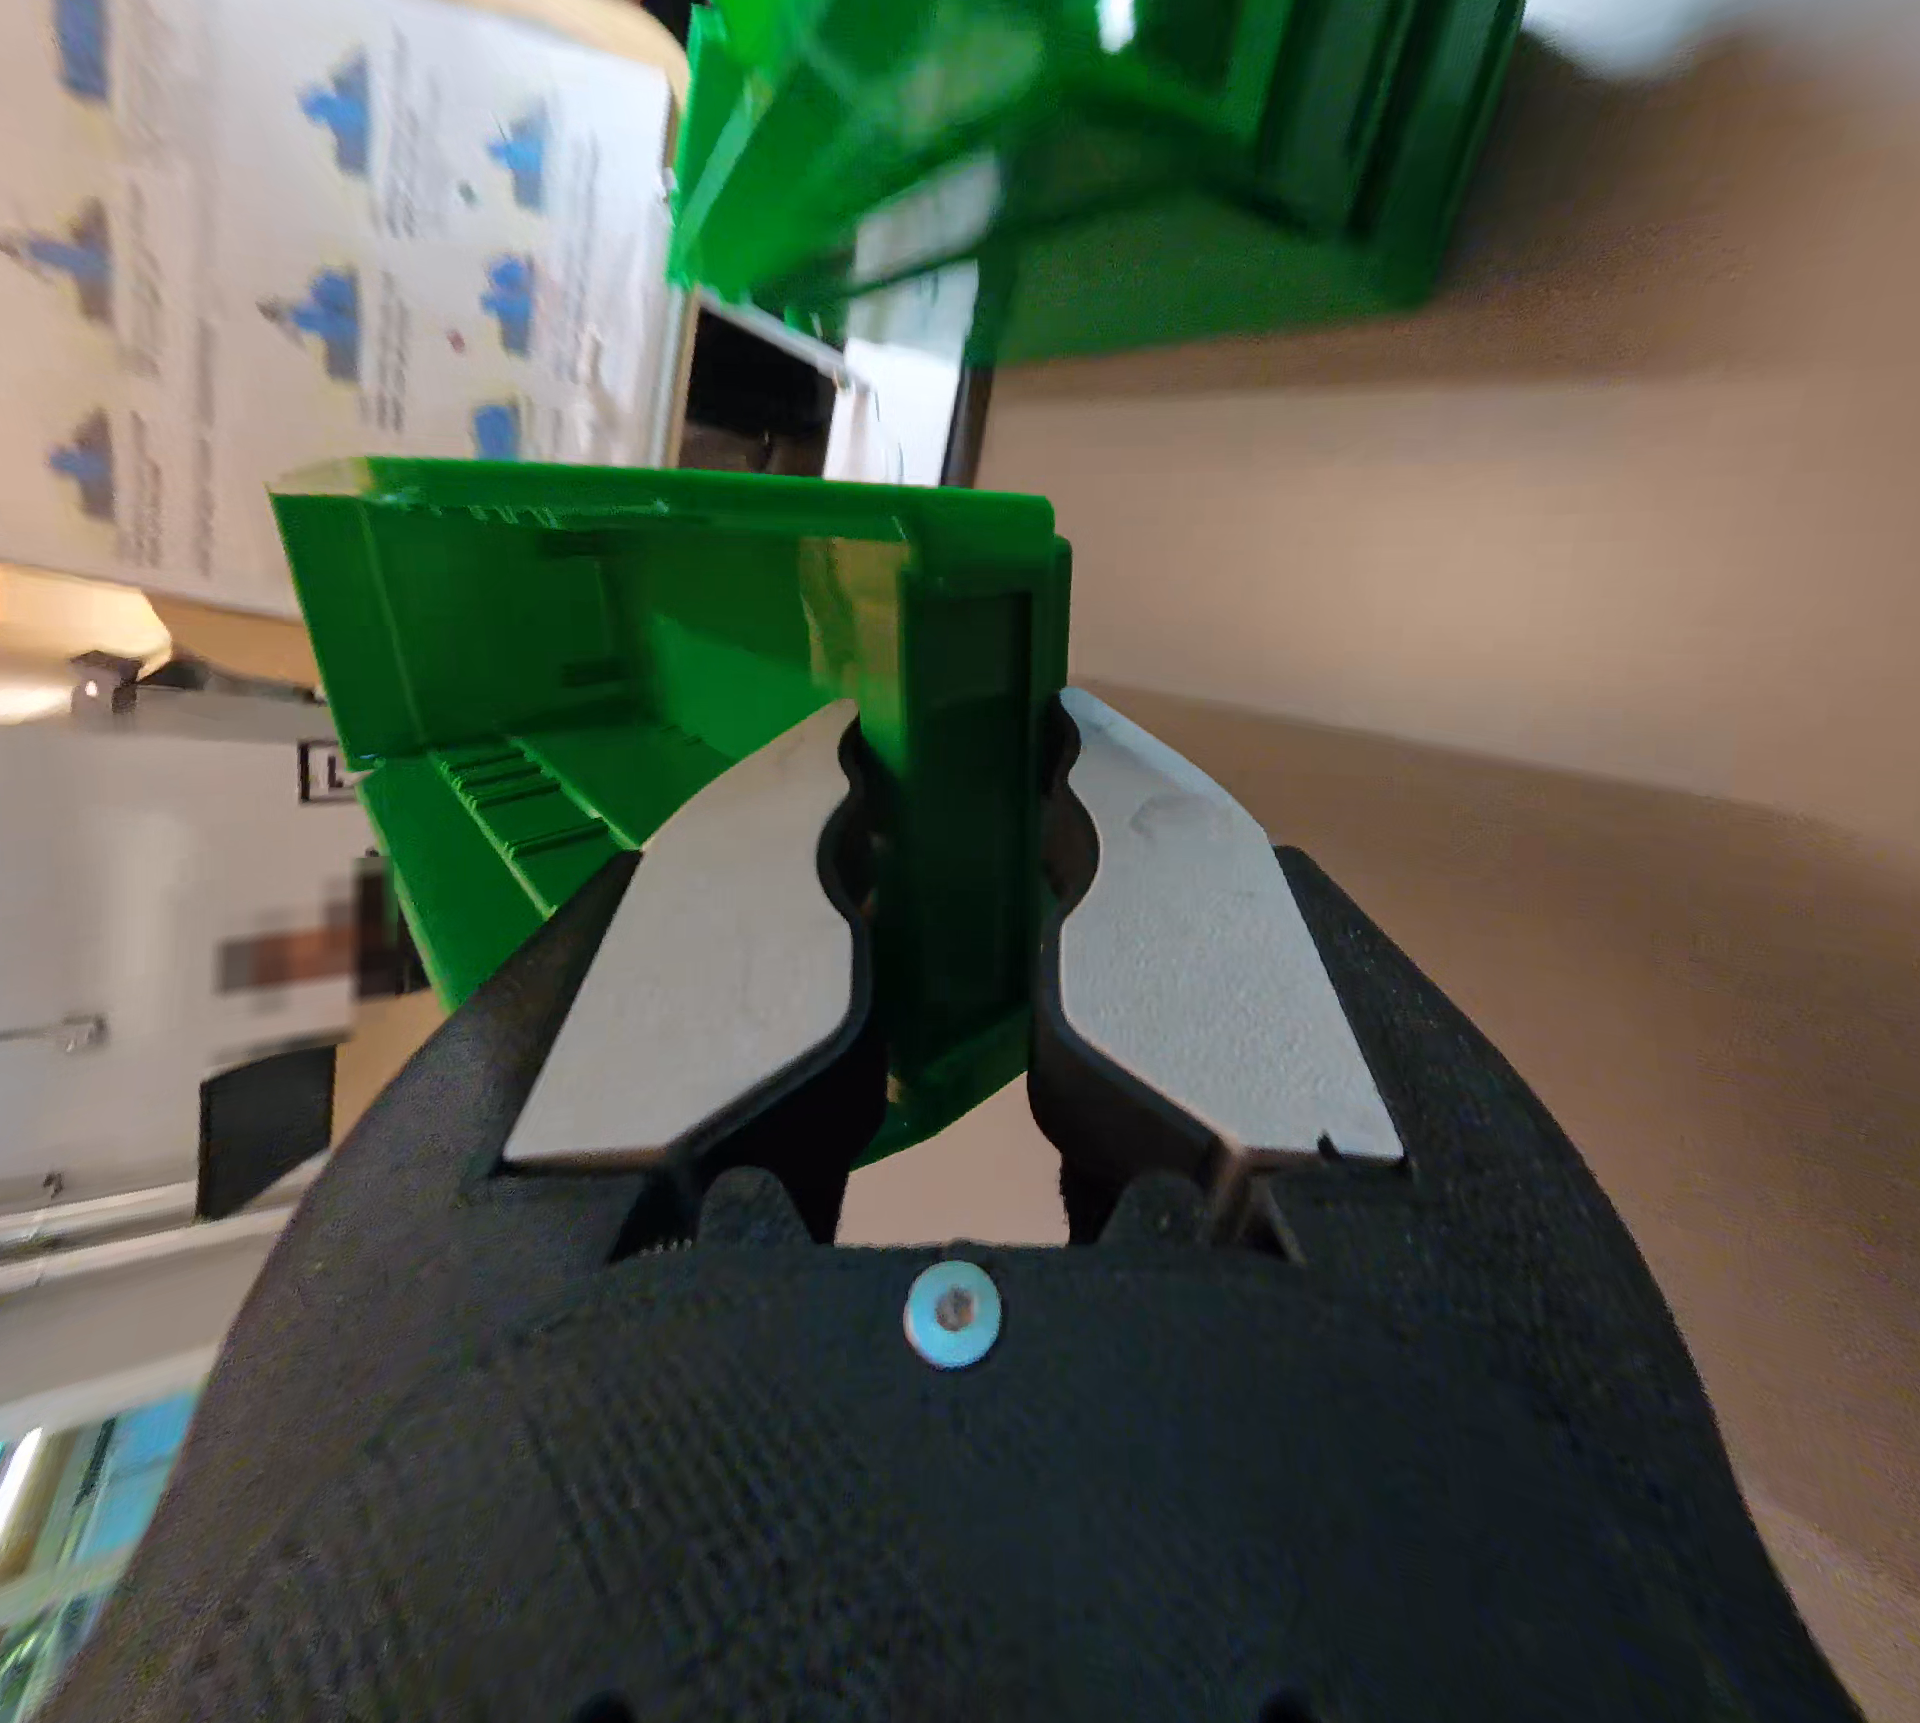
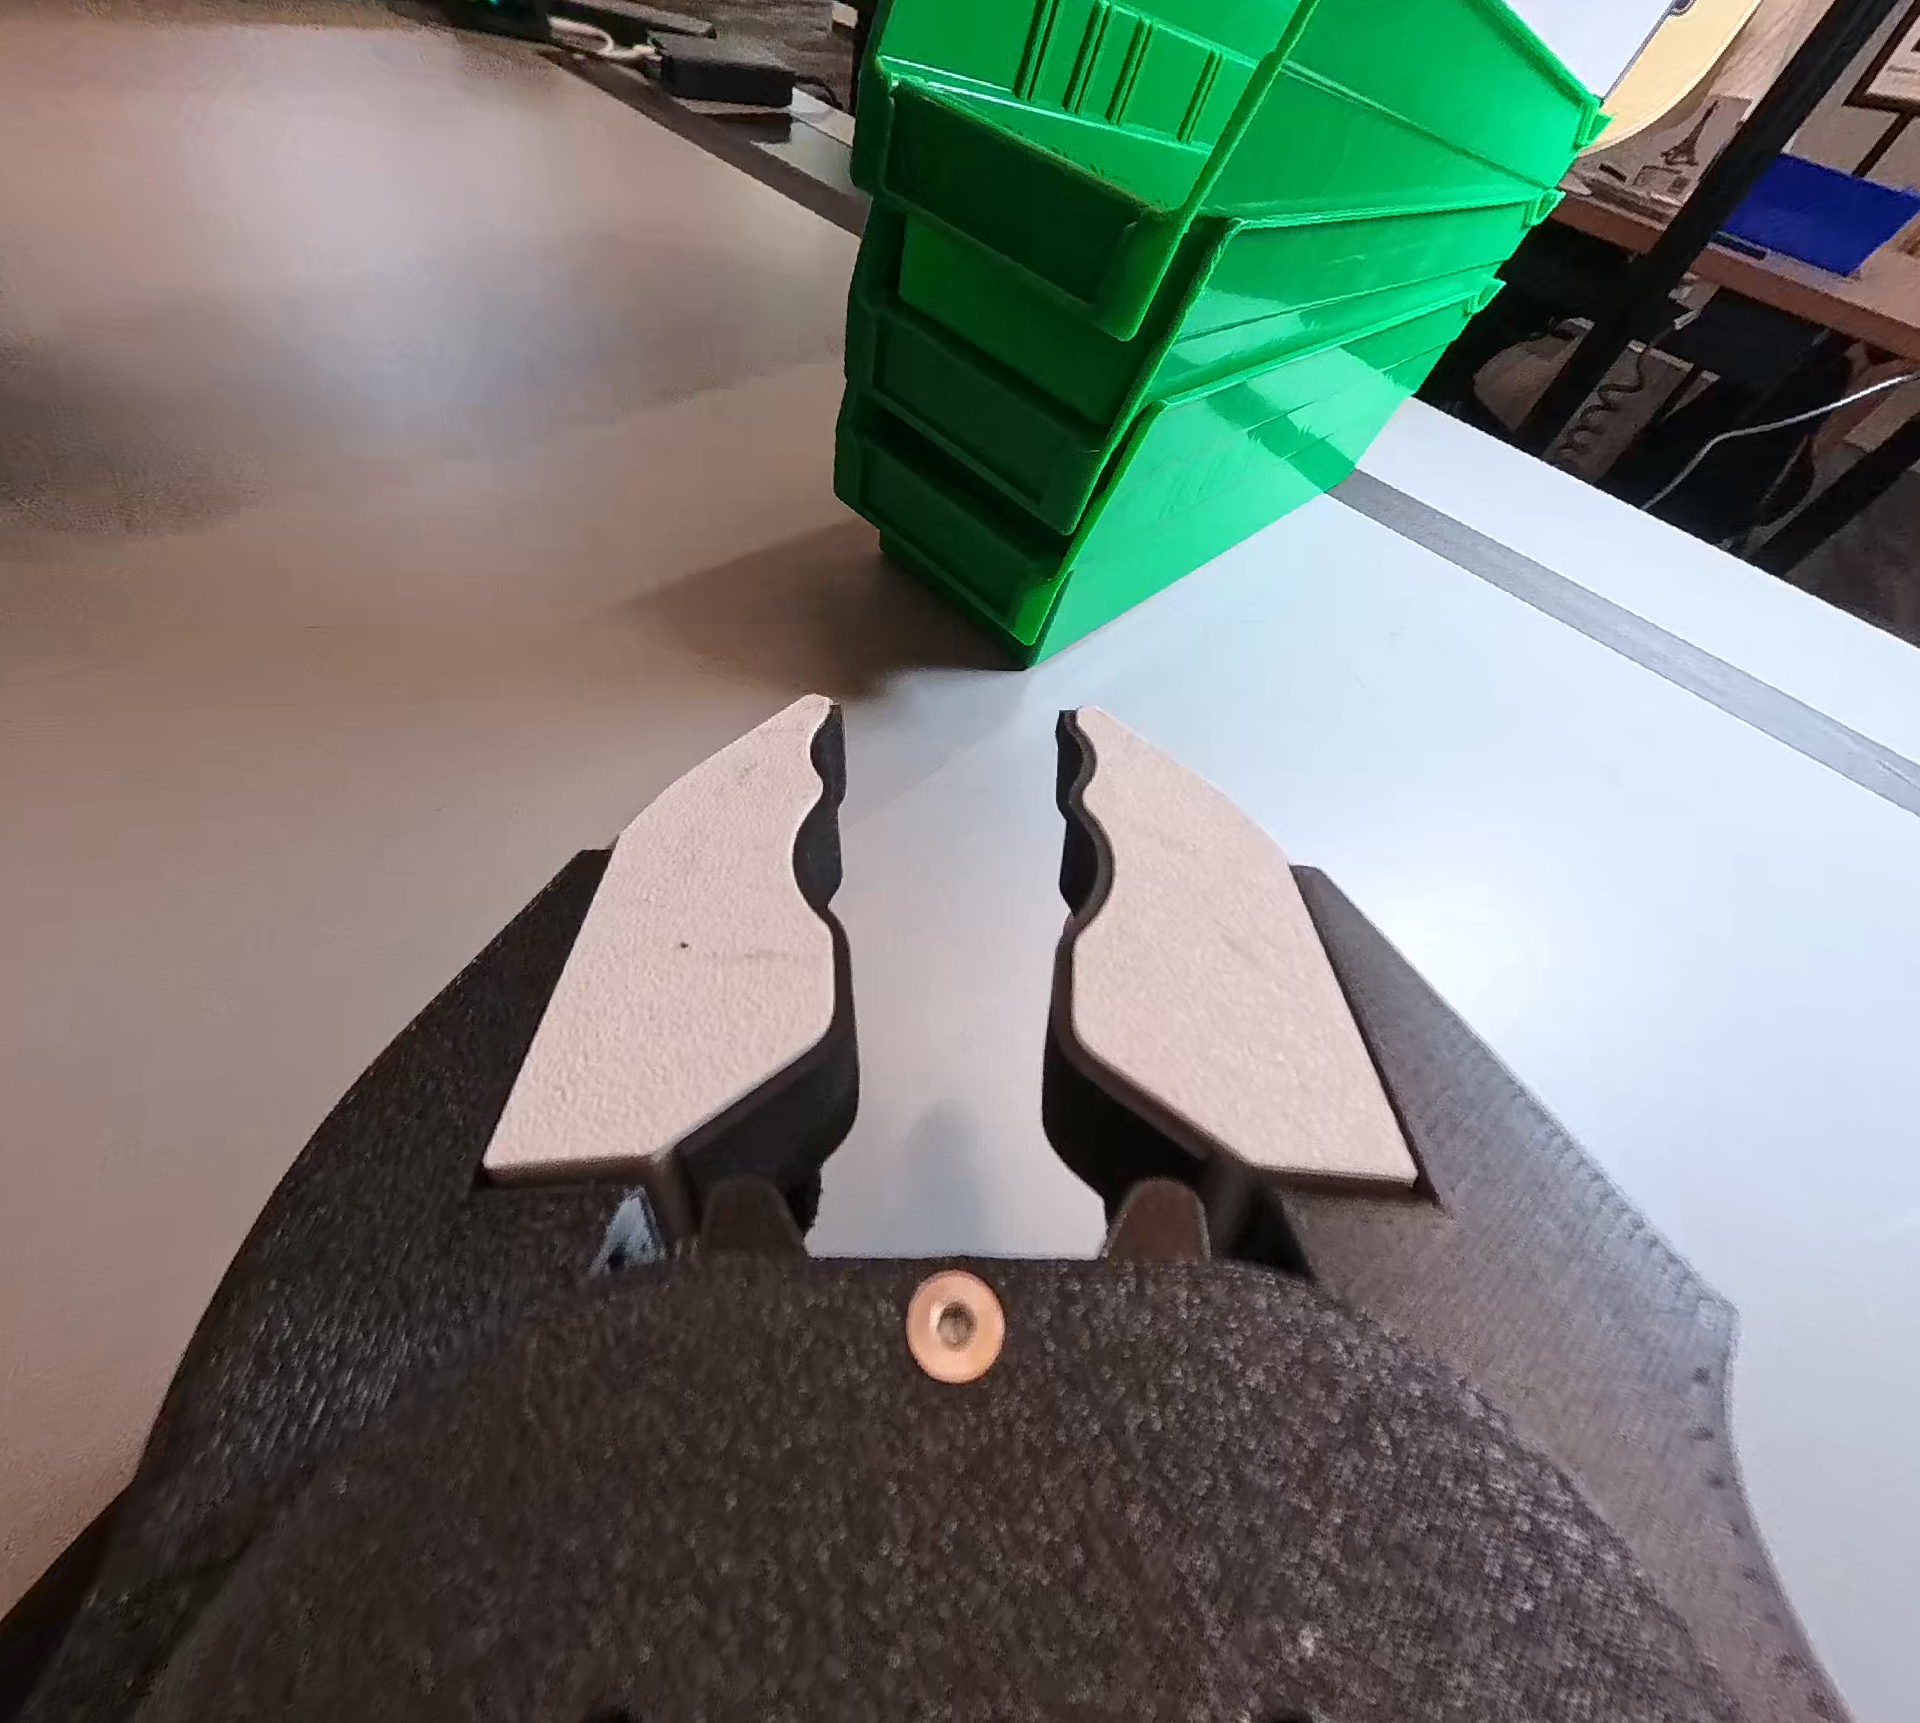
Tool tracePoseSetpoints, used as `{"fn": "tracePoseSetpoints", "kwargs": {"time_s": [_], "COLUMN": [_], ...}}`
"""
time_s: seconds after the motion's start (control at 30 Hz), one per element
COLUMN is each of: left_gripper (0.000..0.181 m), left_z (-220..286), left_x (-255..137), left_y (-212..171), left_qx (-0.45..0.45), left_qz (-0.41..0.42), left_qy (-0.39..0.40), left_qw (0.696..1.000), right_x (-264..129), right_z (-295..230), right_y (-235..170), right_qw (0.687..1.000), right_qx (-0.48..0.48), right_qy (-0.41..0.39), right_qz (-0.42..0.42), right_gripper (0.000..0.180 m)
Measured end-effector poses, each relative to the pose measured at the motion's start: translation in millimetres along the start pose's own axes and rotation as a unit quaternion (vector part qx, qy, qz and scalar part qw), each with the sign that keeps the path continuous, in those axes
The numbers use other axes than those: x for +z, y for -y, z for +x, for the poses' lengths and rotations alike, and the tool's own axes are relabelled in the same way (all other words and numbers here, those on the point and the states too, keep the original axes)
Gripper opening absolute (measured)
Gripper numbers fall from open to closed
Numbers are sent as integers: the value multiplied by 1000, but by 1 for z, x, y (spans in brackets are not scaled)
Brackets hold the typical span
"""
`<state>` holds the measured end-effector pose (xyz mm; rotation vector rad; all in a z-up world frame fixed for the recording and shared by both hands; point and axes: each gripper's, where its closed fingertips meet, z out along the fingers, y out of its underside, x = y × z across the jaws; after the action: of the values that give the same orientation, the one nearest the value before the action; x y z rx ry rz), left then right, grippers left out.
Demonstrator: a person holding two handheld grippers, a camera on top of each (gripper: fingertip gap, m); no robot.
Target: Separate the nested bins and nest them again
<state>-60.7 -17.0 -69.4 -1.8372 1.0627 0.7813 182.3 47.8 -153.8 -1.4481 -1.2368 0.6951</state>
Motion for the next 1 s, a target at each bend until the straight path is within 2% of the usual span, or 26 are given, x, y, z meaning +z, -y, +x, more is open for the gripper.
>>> {"fn": "tracePoseSetpoints", "kwargs": {"time_s": [0.23, 0.37, 0.47, 0.6, 0.67, 0.73, 0.87, 1.0], "left_gripper": [30, 31, 31, 34, 34, 49, 51, 51], "left_z": [-35, -34, -26, -13, -17, -14, -15, -17], "left_x": [10, 33, 57, 83, 87, 80, 52, 30], "left_y": [116, 156, 166, 159, 158, 161, 169, 154], "left_qx": [21, 34, 46, 41, 44, 33, -27, -113], "left_qz": [53, 31, 8, -16, -5, 16, 89, 143], "left_qy": [-40, -66, -69, -81, -55, -60, -67, -78], "left_qw": [998, 997, 997, 996, 998, 998, 993, 980], "right_x": [-1, -2, -3, -2, -2, -2, -1, 2], "right_z": [4, 5, 4, 3, 3, 4, 5, 9], "right_y": [0, 0, 0, -1, -1, -1, -1, -2], "right_qw": [1000, 1000, 1000, 1000, 1000, 1000, 1000, 1000], "right_qx": [5, 9, 6, 2, 2, 4, 7, 11], "right_qy": [-9, -10, -10, -8, -8, -9, -11, -21], "right_qz": [6, 10, 11, 8, 8, 8, 5, -1], "right_gripper": [37, 36, 35, 35, 35, 35, 35, 38]}}
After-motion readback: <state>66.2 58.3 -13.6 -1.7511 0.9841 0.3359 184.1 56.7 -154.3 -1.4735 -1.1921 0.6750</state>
